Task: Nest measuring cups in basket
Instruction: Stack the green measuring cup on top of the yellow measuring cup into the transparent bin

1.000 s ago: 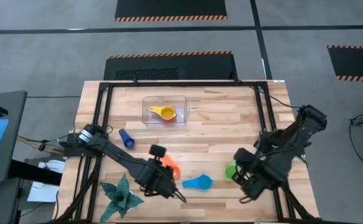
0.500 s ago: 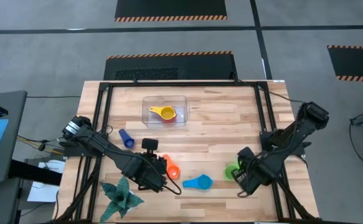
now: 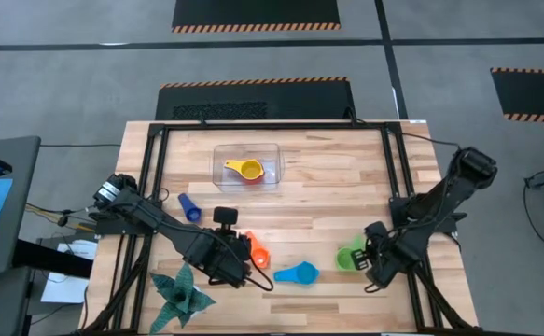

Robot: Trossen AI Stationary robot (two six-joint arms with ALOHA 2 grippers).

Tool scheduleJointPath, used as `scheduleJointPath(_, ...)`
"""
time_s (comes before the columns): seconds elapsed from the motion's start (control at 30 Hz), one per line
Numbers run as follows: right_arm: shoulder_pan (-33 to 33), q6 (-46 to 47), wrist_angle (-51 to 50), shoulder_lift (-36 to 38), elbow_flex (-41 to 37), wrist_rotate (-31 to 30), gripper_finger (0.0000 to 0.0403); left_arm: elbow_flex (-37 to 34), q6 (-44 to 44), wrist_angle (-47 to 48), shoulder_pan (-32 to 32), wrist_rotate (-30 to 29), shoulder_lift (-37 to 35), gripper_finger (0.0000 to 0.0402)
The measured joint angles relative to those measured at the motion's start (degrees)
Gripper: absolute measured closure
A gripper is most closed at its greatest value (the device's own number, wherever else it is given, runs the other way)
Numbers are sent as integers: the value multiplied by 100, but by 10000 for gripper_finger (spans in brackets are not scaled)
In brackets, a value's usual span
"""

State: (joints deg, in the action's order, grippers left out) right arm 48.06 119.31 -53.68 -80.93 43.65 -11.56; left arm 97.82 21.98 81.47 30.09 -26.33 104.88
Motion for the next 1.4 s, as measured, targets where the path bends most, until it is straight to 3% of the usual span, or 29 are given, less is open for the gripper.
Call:
scheduleJointPath(0.2,-368,-211,110,-531,-7,-97,398,0,-33,-4,-32,-3,2,401)
scheduleJointPath(0.3,-697,-711,560,-644,-8,-630,398,0,-28,-50,-53,-4,4,401)
scheduleJointPath(0.5,-1360,-1654,1390,-555,-2,-1095,388,0,-35,-198,-73,-2,9,401)
scheduleJointPath(0.67,-1509,-1953,1170,-381,111,-1096,397,0,-32,-216,-73,-2,11,401)
scheduleJointPath(0.83,-1383,-1780,544,-252,299,-1069,392,0,-27,-318,-71,0,11,401)
scheduleJointPath(1.03,-942,-1228,704,-276,300,-1006,391,0,64,-355,-70,0,13,401)
scheduleJointPath(1.2,-611,-1128,608,-268,526,-1512,388,1,41,-510,-72,-49,13,401)
scheduleJointPath(1.3,-453,-1174,-123,-266,1032,-1774,391,0,-219,-1019,-70,-371,13,401)
scheduleJointPath(1.4,-251,-1419,-836,-266,1724,-2262,394,1,-960,-2115,-135,-625,13,401)
